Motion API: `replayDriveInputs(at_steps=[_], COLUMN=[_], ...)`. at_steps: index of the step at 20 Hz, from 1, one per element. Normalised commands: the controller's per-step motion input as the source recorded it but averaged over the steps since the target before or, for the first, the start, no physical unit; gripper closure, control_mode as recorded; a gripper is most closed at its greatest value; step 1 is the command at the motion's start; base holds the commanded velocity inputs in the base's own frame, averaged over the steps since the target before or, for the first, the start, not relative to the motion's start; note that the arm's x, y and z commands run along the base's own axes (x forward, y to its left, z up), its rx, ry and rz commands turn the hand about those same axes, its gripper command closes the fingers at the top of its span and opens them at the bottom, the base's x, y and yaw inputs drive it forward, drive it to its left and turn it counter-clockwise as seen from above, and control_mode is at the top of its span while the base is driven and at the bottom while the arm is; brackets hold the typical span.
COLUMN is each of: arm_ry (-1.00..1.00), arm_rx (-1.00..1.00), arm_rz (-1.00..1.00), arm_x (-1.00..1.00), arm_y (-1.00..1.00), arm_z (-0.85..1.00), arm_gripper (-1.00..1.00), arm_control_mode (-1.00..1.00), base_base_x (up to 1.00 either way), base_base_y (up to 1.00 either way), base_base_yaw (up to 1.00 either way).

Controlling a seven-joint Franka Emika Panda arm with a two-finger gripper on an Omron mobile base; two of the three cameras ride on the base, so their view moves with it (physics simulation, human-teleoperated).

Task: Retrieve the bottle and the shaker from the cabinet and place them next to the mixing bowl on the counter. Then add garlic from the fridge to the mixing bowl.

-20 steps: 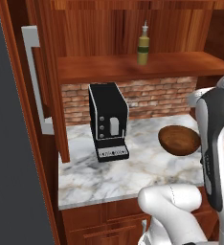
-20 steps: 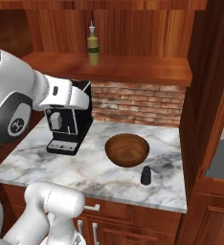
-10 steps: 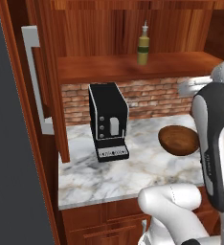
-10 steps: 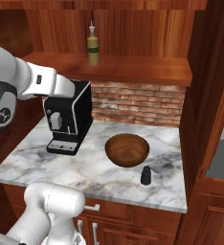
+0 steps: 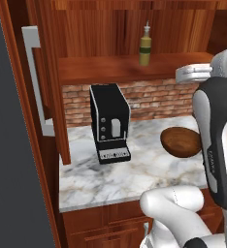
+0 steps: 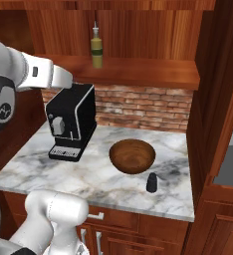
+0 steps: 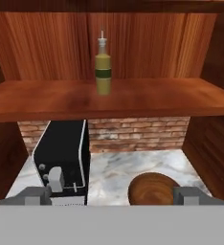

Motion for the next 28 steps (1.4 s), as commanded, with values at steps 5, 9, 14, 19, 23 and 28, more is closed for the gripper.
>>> replayDriveInputs(at_steps=[5,9,14,19,23,28], arm_ry=[-0.2,-0.15,-0.07,0.0,0.0,0.0], arm_rx=[0.03,0.02,0.01,0.0,0.0,0.0], arm_rz=[0.02,0.0,0.0,0.0,0.0,0.0], arm_x=[0.15,0.28,0.47,0.6,0.51,0.33], arm_y=[0.12,0.04,0.0,0.02,0.01,0.0], arm_z=[0.19,0.17,0.09,0.09,0.01,0.0], arm_gripper=[-1.0,-1.0,-1.0,-1.0,-1.0,-1.0], arm_control_mode=[-1.0,-1.0,-1.0,-1.0,-1.0,-1.0], base_base_x=[0.0,0.0,0.0,0.0,0.0,0.0], base_base_y=[0.0,0.0,0.0,0.0,0.0,0.0], base_base_yaw=[0.0,0.0,0.0,0.0,0.0,0.0])
